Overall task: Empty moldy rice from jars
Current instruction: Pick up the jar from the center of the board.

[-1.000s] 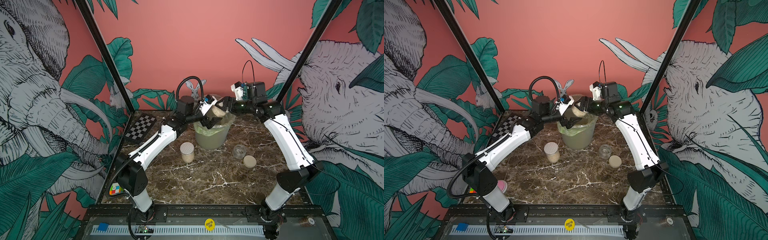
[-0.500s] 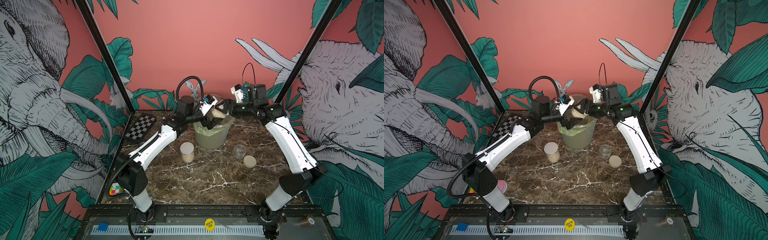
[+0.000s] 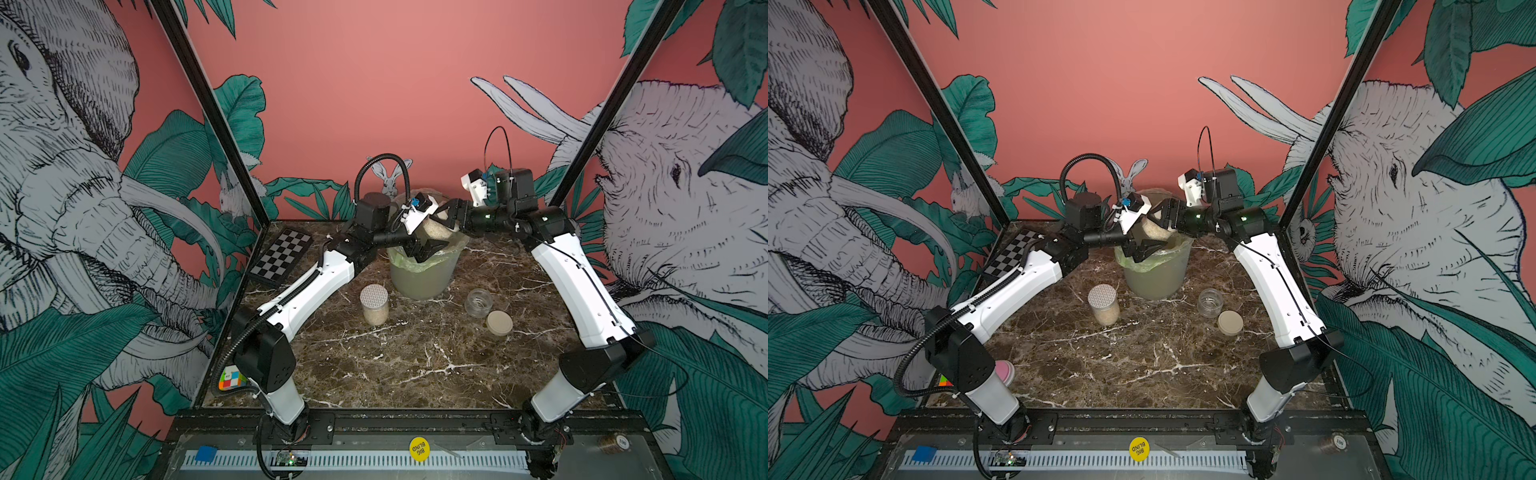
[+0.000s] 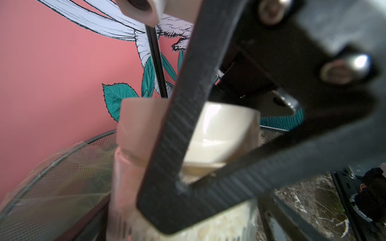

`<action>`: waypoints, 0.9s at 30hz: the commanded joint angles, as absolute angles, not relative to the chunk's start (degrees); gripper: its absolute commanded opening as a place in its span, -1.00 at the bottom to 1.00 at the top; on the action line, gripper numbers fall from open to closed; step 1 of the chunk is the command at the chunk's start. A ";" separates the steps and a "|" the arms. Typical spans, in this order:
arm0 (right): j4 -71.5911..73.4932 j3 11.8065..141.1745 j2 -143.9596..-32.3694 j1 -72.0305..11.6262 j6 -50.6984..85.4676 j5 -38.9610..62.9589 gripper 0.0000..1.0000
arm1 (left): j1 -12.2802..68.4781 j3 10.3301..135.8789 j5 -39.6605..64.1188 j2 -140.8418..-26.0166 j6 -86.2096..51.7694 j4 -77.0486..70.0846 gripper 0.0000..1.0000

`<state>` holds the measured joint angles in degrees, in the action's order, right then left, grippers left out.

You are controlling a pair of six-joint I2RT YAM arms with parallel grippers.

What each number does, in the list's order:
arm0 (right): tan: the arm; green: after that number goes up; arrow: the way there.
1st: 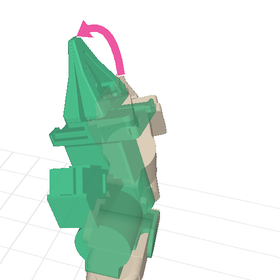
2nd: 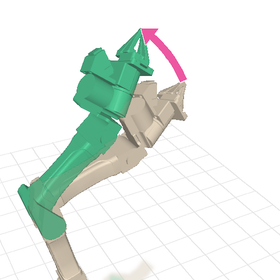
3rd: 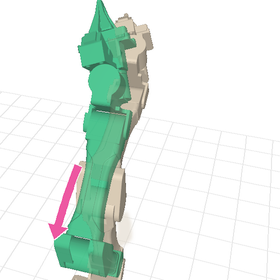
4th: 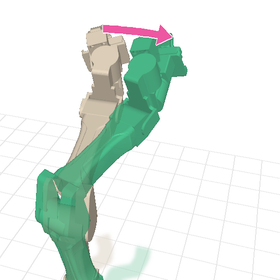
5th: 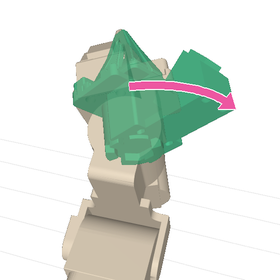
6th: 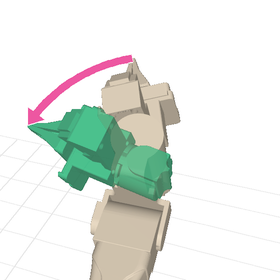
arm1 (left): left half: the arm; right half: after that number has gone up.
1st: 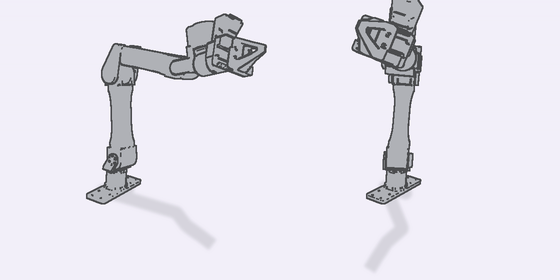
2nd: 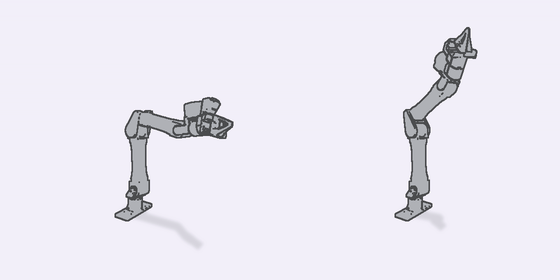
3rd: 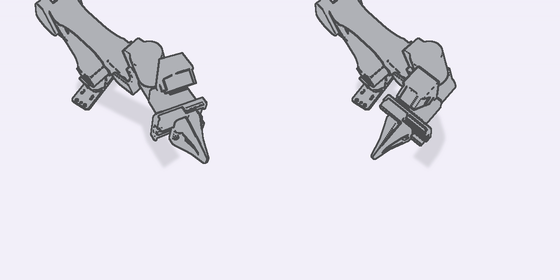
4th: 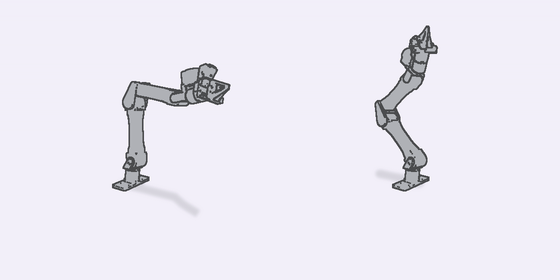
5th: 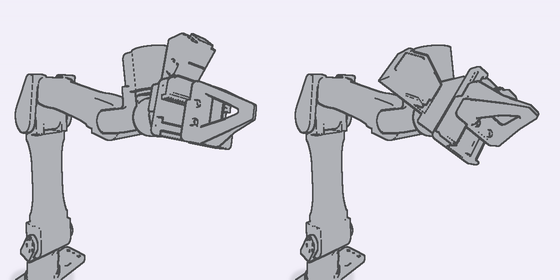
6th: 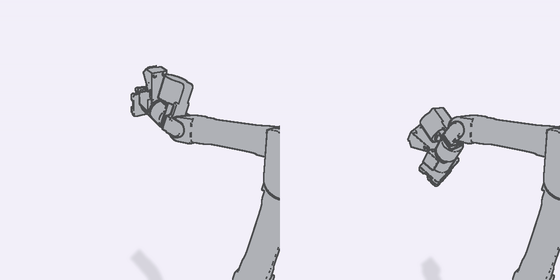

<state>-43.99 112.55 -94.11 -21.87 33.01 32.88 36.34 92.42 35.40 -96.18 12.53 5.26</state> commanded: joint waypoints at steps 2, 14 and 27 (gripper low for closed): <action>-38.06 113.49 -90.27 -22.41 32.78 34.86 -0.18 | 36.81 93.62 37.45 -94.31 13.35 6.84 0.97; -38.56 113.20 -90.35 -22.85 32.24 34.44 -0.18 | 36.83 93.52 36.95 -94.23 12.13 5.15 0.96; -41.14 113.08 -90.18 -23.20 30.30 33.05 -0.20 | 36.80 93.84 35.69 -93.38 12.97 6.32 0.97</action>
<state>-44.66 112.55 -92.62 -22.87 31.70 32.86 36.60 92.44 35.42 -96.18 12.45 5.96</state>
